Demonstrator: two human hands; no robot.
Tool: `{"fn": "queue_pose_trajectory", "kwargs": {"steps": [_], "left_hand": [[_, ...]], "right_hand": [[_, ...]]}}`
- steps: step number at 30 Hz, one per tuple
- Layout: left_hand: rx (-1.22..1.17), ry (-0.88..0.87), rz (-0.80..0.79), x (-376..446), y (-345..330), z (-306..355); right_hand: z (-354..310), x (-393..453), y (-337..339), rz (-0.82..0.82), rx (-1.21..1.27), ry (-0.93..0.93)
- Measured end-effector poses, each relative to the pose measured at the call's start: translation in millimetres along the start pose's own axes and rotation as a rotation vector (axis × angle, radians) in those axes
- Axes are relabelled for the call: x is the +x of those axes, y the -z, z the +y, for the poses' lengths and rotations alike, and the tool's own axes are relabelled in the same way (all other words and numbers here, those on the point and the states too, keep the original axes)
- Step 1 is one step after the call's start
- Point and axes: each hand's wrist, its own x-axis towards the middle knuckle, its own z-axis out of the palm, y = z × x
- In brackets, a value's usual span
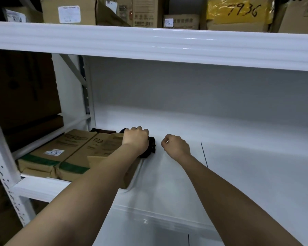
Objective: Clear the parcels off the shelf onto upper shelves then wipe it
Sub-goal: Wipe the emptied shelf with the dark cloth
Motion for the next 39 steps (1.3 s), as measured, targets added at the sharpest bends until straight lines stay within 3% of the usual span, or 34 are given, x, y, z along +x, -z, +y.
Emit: {"fn": "queue_pose_trajectory", "kwargs": {"steps": [6, 12, 21, 32, 39], "left_hand": [[-0.074, 0.042, -0.042, 18, -6, -24], [-0.24, 0.246, -0.095, 39, -16, -56], [-0.307, 0.475, -0.211, 59, -35, -111], [-0.289, 0.469, -0.251, 76, -60, -173], [-0.322, 0.421, -0.281, 98, -78, -228]], "right_hand": [[-26, 28, -15, -0.029, -0.003, 0.019], [-52, 67, -31, -0.042, 0.016, 0.107], [-94, 118, -52, -0.084, 0.051, 0.259], [-152, 154, -81, -0.136, 0.104, 0.265], [-207, 186, -104, -0.307, 0.044, 0.187]]}}
